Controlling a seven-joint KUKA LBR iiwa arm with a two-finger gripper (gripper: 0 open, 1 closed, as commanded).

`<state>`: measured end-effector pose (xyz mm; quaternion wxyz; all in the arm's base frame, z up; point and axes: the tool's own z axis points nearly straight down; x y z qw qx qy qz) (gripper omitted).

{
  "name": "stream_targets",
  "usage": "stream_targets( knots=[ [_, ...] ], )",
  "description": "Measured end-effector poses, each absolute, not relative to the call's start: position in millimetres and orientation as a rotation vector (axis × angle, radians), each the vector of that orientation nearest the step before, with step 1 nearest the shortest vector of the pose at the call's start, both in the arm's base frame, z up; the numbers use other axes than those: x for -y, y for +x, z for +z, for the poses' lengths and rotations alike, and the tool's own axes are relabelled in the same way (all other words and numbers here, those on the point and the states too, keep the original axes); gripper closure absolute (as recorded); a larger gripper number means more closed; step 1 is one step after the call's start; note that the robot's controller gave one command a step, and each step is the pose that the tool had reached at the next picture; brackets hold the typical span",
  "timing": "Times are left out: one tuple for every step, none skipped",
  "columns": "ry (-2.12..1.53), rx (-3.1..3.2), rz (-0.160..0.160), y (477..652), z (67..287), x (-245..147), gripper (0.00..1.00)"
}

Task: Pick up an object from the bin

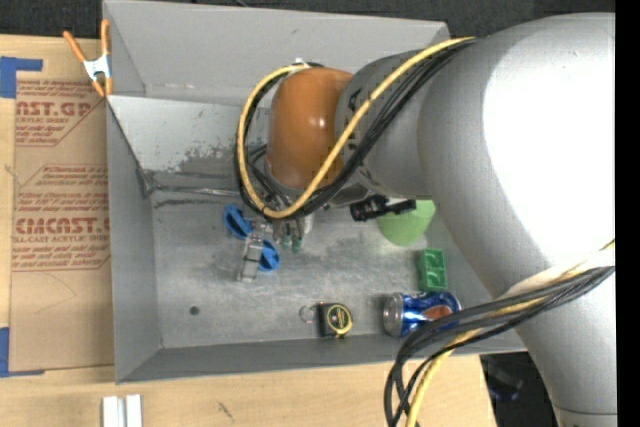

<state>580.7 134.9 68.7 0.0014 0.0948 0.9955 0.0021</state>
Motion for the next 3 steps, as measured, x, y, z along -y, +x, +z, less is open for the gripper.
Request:
stream_targets(
  knots=[
    [0.296,-3.124,0.009,581.0,69,-136,0.0],
    [0.296,-3.125,0.009,581.0,69,-136,1.0],
    [0.294,-3.125,0.004,581.4,89,-137,1.0]
  ],
)
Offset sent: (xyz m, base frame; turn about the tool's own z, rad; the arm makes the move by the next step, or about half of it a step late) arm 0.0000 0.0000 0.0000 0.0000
